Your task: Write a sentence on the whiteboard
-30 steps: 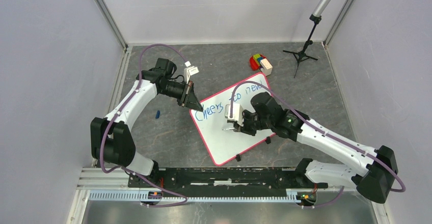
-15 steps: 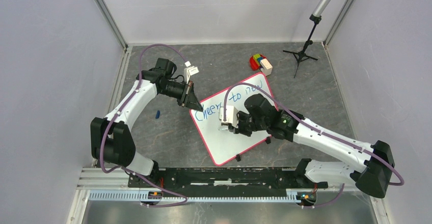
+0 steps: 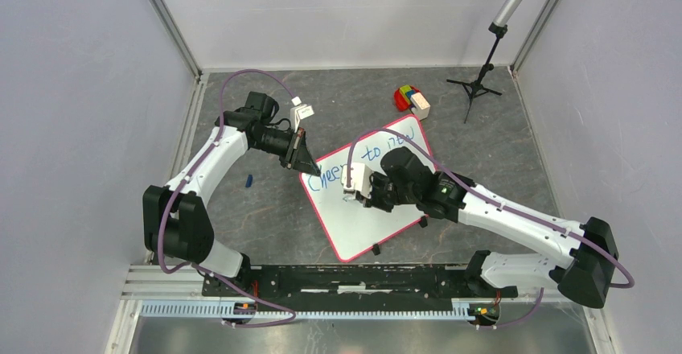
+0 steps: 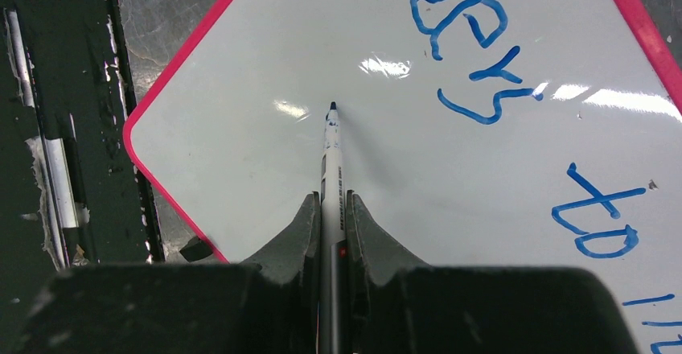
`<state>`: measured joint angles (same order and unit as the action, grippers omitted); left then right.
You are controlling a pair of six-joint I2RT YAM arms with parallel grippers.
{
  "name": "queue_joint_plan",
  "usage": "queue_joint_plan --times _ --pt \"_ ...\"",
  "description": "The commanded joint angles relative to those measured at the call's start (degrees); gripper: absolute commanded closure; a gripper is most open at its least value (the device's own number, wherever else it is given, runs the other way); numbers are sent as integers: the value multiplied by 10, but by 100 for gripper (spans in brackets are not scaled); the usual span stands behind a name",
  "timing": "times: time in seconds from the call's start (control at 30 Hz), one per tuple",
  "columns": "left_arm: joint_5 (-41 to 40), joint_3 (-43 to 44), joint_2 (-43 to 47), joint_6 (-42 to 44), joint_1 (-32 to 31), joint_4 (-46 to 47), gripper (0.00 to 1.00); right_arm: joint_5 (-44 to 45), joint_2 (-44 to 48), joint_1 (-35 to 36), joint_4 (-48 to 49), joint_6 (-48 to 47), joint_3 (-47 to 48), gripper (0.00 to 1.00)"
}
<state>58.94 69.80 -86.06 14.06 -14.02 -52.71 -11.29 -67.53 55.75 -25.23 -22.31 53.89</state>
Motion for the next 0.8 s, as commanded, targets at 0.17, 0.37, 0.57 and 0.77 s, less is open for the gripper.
queue_joint_plan --times 0.17,0.37,0.57,0.77 --pt "-29 18 -4 18 -2 8 98 14 -13 20 20 -5 11 100" --pt "-29 20 -4 19 -2 7 98 20 -12 25 8 -17 -4 100" --pt "-29 20 -6 21 -2 7 98 20 -4 26 -9 -33 -21 100" --pt "-29 23 -6 24 -2 1 98 50 7 26 -19 -42 -30 100"
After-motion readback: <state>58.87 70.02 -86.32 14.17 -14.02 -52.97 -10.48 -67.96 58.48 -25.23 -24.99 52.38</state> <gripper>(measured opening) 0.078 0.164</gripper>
